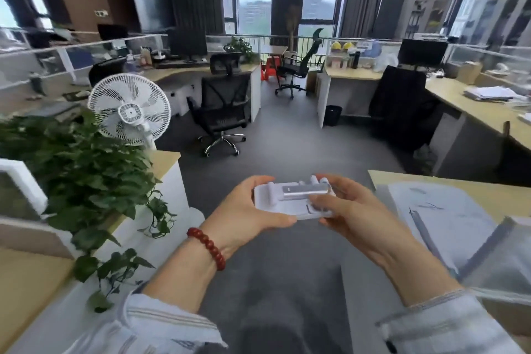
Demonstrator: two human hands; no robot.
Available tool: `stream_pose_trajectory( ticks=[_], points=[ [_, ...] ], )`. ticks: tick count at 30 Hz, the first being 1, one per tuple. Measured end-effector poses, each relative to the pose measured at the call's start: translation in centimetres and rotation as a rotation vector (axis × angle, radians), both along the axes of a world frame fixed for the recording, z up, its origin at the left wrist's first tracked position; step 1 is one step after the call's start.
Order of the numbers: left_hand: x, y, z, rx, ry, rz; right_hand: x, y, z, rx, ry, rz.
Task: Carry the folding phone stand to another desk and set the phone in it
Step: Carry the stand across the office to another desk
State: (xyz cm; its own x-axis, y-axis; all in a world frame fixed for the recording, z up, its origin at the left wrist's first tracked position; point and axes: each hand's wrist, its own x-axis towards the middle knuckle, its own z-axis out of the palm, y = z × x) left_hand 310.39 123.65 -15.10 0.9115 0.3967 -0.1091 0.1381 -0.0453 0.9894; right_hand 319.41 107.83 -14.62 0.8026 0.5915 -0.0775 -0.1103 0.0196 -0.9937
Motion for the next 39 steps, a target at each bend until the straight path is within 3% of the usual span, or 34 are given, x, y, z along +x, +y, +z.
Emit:
stream_pose_trajectory(
  ticks=[5, 15, 26, 39],
  points=[
    [14.0, 8.3, 1.2, 0.003, -0.036, 0.085, 15.4, 9.2, 1.7, -0.005, -0.022, 0.083],
    [32.3, 27.7, 0.6, 0.056, -0.030, 0.267, 36.2, 30.1, 1.3, -0.014, 0.002, 0.266],
    [56.1, 50.0, 2.8, 0.168, -0.094, 0.192, 59.0, 51.4, 3.0, 0.033, -0.007, 0.190],
    [85.5, 71.1, 2.0, 0.106, -0.076, 0.173, 87.6, 72.7, 1.3, 0.057, 0.022, 0.131]
  ],
)
